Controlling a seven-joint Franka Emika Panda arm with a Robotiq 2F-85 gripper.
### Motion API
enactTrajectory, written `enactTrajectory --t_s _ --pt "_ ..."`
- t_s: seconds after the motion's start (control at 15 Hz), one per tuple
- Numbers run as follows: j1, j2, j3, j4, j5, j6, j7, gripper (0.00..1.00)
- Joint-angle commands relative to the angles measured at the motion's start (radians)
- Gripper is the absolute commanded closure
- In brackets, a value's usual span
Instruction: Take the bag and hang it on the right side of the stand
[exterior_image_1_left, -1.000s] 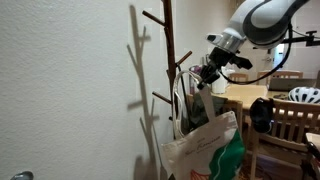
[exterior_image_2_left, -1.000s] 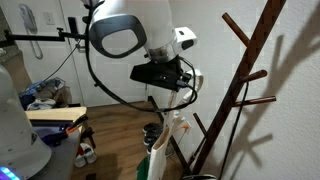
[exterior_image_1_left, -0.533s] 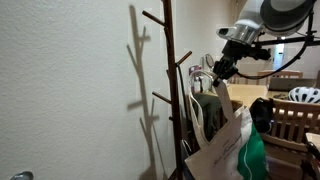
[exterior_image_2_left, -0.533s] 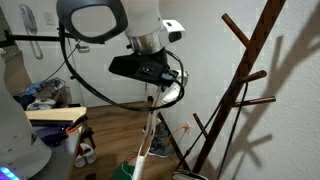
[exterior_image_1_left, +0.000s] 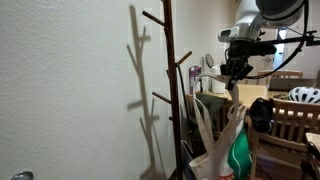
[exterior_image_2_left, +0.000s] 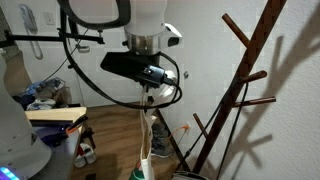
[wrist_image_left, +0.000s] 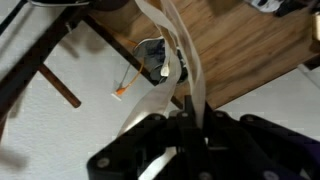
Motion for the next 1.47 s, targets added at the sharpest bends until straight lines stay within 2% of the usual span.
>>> enactTrajectory --t_s 0.0,0.07,0.13,0.27,0.4,0.53,0.8,0.87,0.93,1.0,1.2,1.4 --pt "0.015 0.013 -0.051 0.114 -0.048 -0.280 -0.086 0.95" --pt "-0.098 0.042 0.044 0.148 0.001 -0.363 -0.145 0.96" --pt "-0.114 0.038 0.063 0.080 0.042 -0.251 -0.124 0.93" --pt "-0.163 0.040 0.092 0.118 0.037 -0.335 -0.155 0.93" --pt "-0.173 0.042 0.106 0.123 0.034 -0.343 -0.156 0.95" --pt "-0.178 0.053 0.099 0.172 0.023 -0.477 -0.272 0.95" --pt "-0.247 0.097 0.117 0.306 -0.025 -0.765 -0.475 0.95" --pt "-0.265 0.107 0.119 0.333 -0.022 -0.794 -0.509 0.95" --pt "-0.298 0.069 0.156 0.253 0.012 -0.719 -0.454 0.96" --pt "-0.314 0.073 0.160 0.271 0.014 -0.734 -0.464 0.93" --pt "-0.333 0.073 0.183 0.256 0.012 -0.732 -0.459 0.93" --pt "-0.324 0.097 0.187 0.308 -0.087 -0.736 -0.596 0.96"
